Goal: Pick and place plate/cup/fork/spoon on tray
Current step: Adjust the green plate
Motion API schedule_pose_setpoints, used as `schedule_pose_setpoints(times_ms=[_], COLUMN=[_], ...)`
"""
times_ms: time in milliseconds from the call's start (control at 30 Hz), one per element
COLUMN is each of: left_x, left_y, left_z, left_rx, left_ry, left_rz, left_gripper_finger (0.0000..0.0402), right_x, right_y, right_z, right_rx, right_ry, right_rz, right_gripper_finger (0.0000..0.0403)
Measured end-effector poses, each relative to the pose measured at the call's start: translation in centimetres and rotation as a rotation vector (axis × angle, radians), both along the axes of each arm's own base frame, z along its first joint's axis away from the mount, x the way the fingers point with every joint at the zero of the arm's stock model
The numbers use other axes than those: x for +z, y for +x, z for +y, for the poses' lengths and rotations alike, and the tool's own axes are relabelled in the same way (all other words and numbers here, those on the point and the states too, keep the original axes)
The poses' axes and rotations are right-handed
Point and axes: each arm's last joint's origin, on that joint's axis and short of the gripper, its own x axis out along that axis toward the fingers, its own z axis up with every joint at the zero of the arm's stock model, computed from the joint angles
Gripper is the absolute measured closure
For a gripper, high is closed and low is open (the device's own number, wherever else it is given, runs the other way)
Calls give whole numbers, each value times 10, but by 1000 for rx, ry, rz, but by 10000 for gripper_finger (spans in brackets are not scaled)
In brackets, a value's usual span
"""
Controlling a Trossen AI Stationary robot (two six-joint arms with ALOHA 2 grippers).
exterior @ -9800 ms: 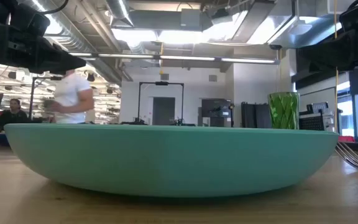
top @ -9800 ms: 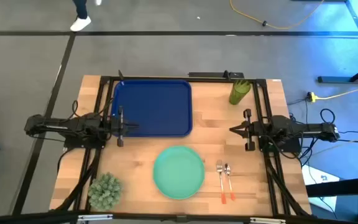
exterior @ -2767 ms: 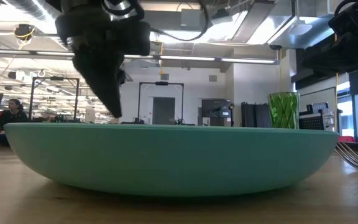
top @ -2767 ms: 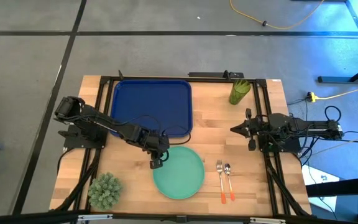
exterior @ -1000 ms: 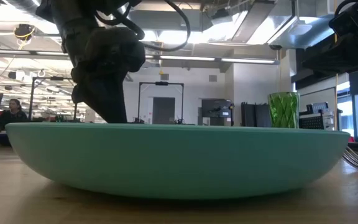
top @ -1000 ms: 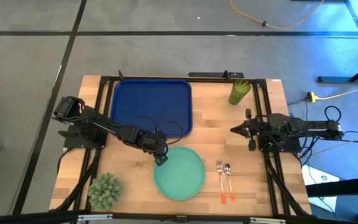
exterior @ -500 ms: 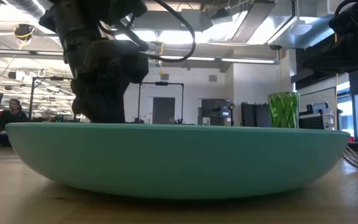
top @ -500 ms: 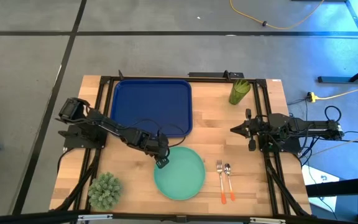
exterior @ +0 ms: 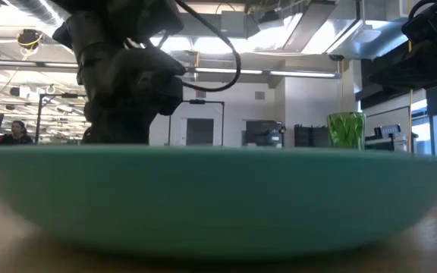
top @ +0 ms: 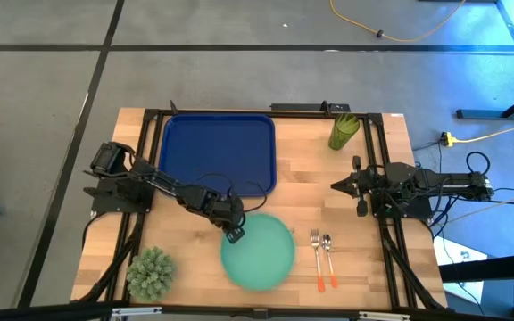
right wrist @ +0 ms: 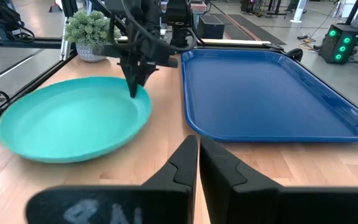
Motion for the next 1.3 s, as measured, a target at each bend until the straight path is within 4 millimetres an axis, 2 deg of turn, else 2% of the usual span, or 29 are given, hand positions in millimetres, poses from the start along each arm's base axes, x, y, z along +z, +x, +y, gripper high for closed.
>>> schedule_pose_setpoints(times_ms=[433, 700, 1067, 1300], left_x=[-1, 4, 18, 22], left_y=[-9, -31, -55, -56], left_z=[-2, 3, 7, 5], left_rx=[-71, -134, -230, -253], left_ry=[-98, -47, 25, 34], left_rz=[106, 268, 400, 376], left_gripper_finger=[399, 400, 401, 400], right_x=[0, 0, -1, -2], right_y=[0, 0, 0, 0], right_z=[0, 0, 0, 0], right_rx=[0, -1, 0, -1], right_ry=[0, 0, -1, -1], right_rz=[-1, -1, 14, 25], right_gripper_finger=[382, 382, 382, 382])
